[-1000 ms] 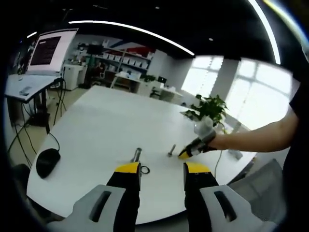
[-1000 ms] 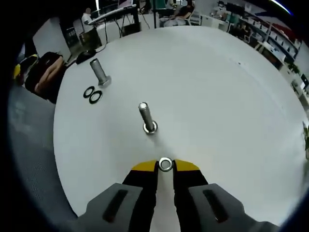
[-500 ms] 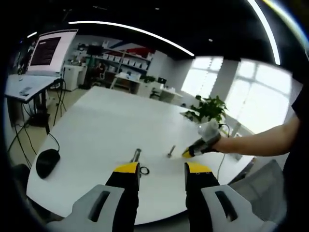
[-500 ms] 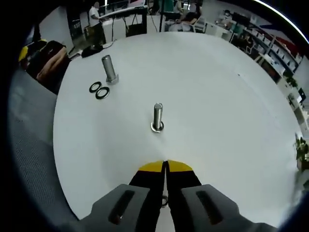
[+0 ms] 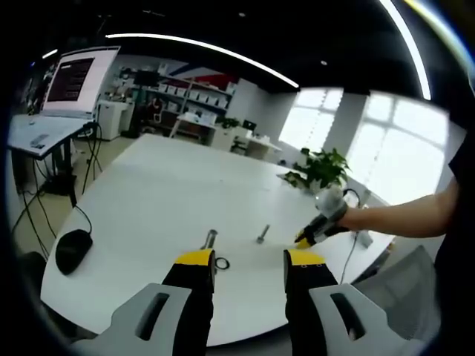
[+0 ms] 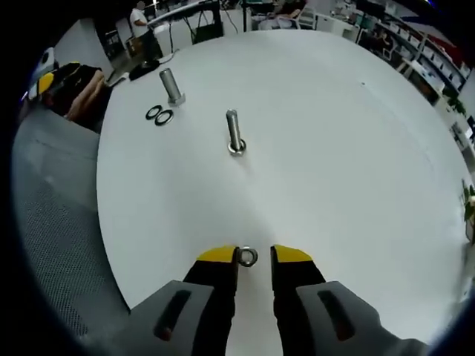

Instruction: Place the washer onto the threaded stud by aligning its center hole with the stud, sliding it down to the base, and recovering from edge contact or off-axis alignment until the washer reaches the visible bottom stop.

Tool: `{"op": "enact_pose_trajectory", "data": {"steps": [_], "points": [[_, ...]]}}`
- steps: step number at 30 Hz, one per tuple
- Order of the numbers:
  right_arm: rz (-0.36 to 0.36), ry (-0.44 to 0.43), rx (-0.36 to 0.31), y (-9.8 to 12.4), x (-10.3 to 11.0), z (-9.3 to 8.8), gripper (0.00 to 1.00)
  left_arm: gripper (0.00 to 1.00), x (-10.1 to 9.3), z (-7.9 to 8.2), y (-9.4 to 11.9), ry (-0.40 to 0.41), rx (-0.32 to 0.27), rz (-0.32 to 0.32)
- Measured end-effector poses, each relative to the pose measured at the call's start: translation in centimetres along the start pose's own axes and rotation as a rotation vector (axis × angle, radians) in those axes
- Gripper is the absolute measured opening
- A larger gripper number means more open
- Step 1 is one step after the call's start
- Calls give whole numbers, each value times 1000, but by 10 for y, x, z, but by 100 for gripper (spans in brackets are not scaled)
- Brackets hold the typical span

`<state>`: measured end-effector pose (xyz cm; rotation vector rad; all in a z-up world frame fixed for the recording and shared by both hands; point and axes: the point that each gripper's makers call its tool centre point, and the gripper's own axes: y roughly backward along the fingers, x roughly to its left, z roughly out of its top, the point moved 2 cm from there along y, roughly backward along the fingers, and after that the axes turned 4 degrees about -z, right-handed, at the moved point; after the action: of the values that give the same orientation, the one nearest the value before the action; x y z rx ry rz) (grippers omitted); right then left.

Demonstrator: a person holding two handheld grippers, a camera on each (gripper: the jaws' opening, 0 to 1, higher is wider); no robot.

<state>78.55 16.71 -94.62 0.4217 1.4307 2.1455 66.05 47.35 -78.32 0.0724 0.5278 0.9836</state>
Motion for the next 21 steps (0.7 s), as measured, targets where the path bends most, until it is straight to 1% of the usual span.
{"op": "enact_pose_trajectory", "data": {"steps": [2, 8, 9, 11, 13, 18, 21], "points": [[12, -2, 9, -1, 4, -2, 21, 35, 0, 0, 0, 0, 0, 0], [5, 7, 31, -6, 3, -7, 21, 35, 0, 0, 0, 1, 2, 0], [1, 22, 24, -5, 2, -6, 20, 35, 0, 0, 0, 1, 2, 0], [-4, -6, 25, -6, 0, -8, 19, 35, 0, 0, 0, 1, 2, 0], [-19, 10, 20, -6, -4, -8, 15, 35, 0, 0, 0, 1, 2, 1], [-15, 38, 29, -5, -2, -8, 14, 35, 0, 0, 0, 1, 3, -1], [-20, 30, 4, -1, -2, -1, 14, 35, 0, 0, -1, 0, 4, -2]]}}
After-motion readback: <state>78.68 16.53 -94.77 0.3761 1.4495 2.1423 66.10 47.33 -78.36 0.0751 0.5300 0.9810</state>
